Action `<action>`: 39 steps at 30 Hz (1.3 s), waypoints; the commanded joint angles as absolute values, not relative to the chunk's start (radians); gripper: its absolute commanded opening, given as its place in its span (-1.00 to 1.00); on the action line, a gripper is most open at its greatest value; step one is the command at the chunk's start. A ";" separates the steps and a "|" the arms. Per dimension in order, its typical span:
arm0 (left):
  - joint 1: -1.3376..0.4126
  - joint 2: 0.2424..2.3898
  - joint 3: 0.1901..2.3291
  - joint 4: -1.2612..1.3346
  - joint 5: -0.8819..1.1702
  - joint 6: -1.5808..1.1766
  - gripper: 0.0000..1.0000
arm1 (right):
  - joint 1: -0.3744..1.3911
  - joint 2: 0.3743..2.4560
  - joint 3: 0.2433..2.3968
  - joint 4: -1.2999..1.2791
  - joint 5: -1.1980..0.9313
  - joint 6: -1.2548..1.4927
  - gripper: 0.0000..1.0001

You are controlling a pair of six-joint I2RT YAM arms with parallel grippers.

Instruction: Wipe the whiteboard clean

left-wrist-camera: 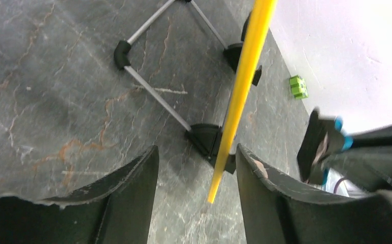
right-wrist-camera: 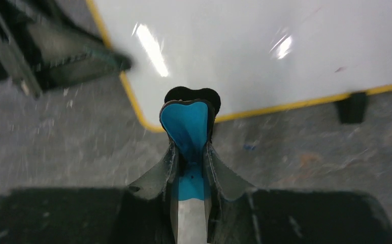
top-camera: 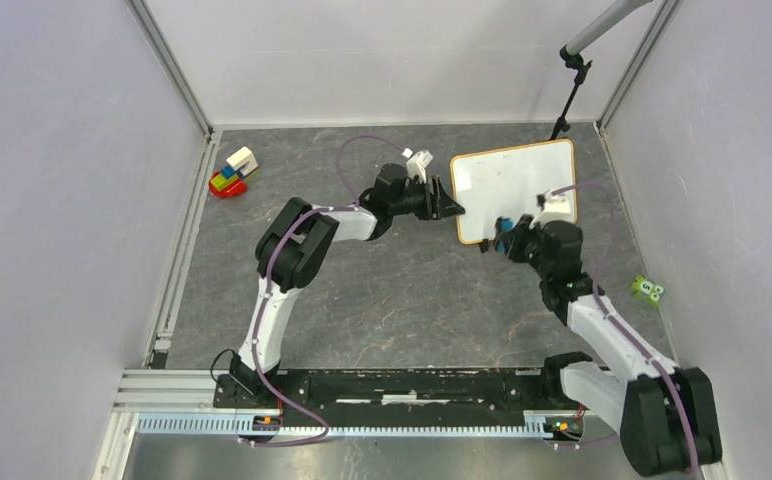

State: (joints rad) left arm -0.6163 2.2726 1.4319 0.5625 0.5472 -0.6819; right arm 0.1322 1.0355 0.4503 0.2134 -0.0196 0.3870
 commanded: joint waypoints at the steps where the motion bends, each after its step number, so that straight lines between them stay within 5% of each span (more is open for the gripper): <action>1: -0.607 2.151 1.368 0.614 0.536 -0.605 0.31 | 0.225 0.936 0.395 0.024 -0.049 0.335 -0.96; 11: -0.524 1.877 1.079 0.778 0.497 -0.652 0.49 | 0.484 0.811 0.275 -0.169 -0.016 0.349 -0.90; 16: -0.504 1.622 0.809 0.778 0.449 -0.687 0.55 | 0.625 0.847 0.263 -0.241 0.102 0.357 -0.61; 18: -0.503 1.526 0.742 0.726 0.450 -0.685 0.55 | 0.678 0.837 0.266 -0.242 0.097 0.358 -0.37; 22: -0.505 1.338 0.640 0.581 0.429 -0.681 0.57 | 0.710 0.798 0.274 -0.244 0.078 0.346 0.43; 27: -0.504 1.140 0.621 0.372 0.423 -0.645 0.61 | 0.718 0.773 0.336 -0.298 0.090 0.315 0.95; 34: -0.504 0.944 0.778 0.034 0.447 -0.601 0.70 | 0.719 0.644 0.531 -0.441 0.168 0.270 0.96; 39: -0.505 0.869 1.065 -0.222 0.464 -0.535 0.98 | 0.719 0.553 0.727 -0.551 0.286 0.208 0.96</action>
State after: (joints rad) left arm -0.5045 0.9455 0.8360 -0.0025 0.4477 -0.6250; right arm 0.7136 0.6231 0.5751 -0.4564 0.1608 0.2737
